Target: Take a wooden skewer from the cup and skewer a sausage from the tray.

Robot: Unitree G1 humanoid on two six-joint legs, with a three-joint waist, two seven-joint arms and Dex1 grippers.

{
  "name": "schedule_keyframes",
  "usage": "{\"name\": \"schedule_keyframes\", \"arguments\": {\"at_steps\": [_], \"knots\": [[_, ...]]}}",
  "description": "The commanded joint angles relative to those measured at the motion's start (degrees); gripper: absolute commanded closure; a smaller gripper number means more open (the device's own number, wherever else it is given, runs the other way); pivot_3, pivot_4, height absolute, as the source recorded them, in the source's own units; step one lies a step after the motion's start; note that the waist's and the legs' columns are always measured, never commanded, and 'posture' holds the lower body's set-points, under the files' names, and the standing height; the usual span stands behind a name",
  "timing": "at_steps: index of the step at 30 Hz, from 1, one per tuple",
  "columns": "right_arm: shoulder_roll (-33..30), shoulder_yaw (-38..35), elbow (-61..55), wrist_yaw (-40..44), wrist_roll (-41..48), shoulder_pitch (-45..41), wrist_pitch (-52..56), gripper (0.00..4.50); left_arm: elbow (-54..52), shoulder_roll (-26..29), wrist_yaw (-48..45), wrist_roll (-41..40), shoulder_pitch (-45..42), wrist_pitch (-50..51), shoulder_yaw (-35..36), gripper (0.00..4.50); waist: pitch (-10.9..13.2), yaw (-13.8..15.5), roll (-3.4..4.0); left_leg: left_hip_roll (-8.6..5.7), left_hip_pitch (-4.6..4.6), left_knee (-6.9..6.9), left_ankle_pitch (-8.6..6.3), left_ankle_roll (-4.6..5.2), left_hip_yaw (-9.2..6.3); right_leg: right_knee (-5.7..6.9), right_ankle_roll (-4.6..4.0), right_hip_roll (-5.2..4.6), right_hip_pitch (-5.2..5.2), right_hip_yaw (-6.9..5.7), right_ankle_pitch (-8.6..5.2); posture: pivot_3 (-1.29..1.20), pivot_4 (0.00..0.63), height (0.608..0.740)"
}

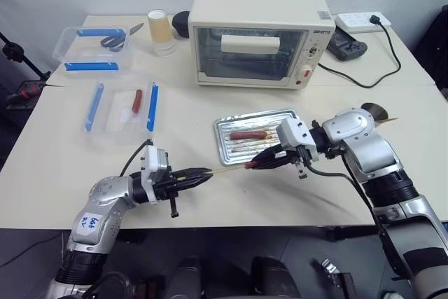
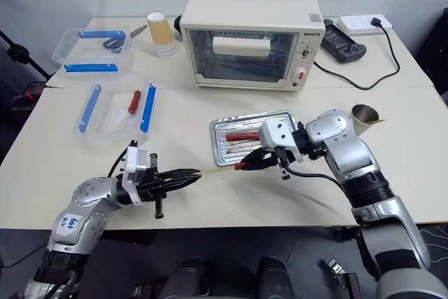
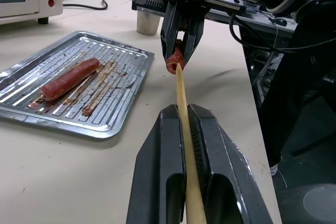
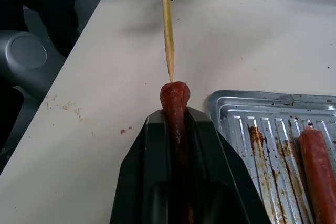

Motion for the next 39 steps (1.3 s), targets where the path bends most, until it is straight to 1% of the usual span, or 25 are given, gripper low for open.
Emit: {"name": "schedule_keyframes", "arguments": {"at_steps": [1, 10, 17, 39], "knots": [[0.1, -1.1, -3.2, 2.3, 2.6, -0.1, -0.3, 4.35, -0.7, -0.2, 1.4, 0.7, 0.5, -0.1, -0.1, 4.5, 0.0, 0.0, 0.0, 0.0, 0.0, 0.0, 0.0, 0.0, 0.0, 0.0, 0.0, 0.0, 0.0, 0.0, 0.0, 0.0, 0.15, 0.74], [0.0, -1.2, -2.8, 2.4, 2.5, -0.2, -0.4, 4.35, -1.0, -0.5, 1.7, 0.3, 0.7, 0.2, 0.3, 4.5, 0.0, 0.0, 0.0, 0.0, 0.0, 0.0, 0.0, 0.0, 0.0, 0.0, 0.0, 0.0, 0.0, 0.0, 0.0, 0.0, 0.15, 0.74], [1.1, -0.7, -3.8, 2.3, 2.9, -0.2, -0.1, 4.35, -1.1, -1.7, 1.9, 1.1, -1.0, 0.9, -2.0, 4.5, 0.0, 0.0, 0.0, 0.0, 0.0, 0.01, 0.0, 0.0, 0.0, 0.0, 0.0, 0.0, 0.01, 0.0, 0.0, 0.0, 0.15, 0.74], [1.6, -0.5, -4.3, 2.5, 2.8, -0.2, -0.2, 4.35, -0.7, -3.0, 1.5, 1.4, -4.2, 2.8, -3.7, 4.5, 0.0, 0.0, 0.0, 0.0, 0.0, 0.01, 0.0, 0.0, 0.0, 0.01, 0.0, 0.0, 0.01, 0.0, 0.0, 0.0, 0.15, 0.74]]}}
